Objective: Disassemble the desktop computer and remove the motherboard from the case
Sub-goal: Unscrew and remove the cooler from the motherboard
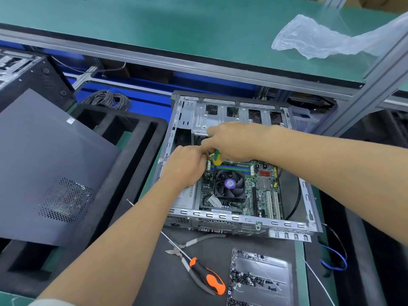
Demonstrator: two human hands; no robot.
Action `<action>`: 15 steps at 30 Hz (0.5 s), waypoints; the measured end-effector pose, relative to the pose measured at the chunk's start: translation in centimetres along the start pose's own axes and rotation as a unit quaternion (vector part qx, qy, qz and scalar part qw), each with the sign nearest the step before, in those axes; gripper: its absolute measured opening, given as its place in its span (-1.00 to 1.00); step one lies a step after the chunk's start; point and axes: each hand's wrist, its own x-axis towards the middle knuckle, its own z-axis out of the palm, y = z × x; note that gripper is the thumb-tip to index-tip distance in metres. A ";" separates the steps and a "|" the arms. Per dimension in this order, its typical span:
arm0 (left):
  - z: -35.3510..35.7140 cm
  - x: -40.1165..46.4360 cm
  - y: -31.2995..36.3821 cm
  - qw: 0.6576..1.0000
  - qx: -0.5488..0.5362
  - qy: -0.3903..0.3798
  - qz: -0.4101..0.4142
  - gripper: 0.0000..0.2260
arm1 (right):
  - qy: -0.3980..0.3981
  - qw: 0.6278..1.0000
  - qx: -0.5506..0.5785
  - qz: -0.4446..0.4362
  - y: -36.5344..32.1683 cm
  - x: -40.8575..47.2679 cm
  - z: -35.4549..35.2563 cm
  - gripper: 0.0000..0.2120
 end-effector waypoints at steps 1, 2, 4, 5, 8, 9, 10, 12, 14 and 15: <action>0.0 0.0 0.0 1.000 0.000 0.002 0.002 -0.74 | 0.018 0.999 0.027 -0.005 0.1 0.1 0.1 -0.69; 0.1 0.1 -0.1 1.000 -0.001 0.002 0.001 -0.74 | 0.025 0.998 0.055 0.003 0.2 0.1 0.1 -0.68; 0.0 0.0 0.0 1.000 0.001 0.000 -0.003 -0.76 | 0.015 0.993 0.103 0.060 0.0 0.2 0.0 -0.55; 0.0 0.0 0.0 1.000 0.003 0.003 0.001 -0.78 | 0.003 0.987 0.122 0.101 -0.2 0.3 -0.1 -0.50; 0.0 -0.2 0.0 1.000 0.004 0.010 0.015 -0.78 | -0.038 0.978 0.102 0.181 -1.0 0.6 -0.9 -0.49; -0.1 -0.1 0.0 1.000 0.003 0.008 0.004 -0.78 | -0.050 0.981 0.062 0.175 -1.1 0.7 -1.2 -0.53; -0.1 -0.1 0.0 1.000 -0.001 0.006 -0.006 -0.78 | -0.054 0.987 0.025 0.151 -1.2 0.8 -1.4 -0.60; 0.0 -0.1 0.0 1.000 0.000 0.004 -0.013 -0.78 | -0.038 0.996 -0.021 0.077 -1.4 0.8 -1.5 -0.78; -0.2 -0.3 0.2 1.000 0.005 0.007 -0.014 -0.76 | 0.001 0.999 -0.053 -0.013 -1.6 0.9 -1.2 -0.79; -0.2 -0.5 0.3 1.000 0.004 0.011 -0.014 -0.74 | 0.022 0.996 -0.066 -0.051 -1.8 1.0 -1.1 -0.77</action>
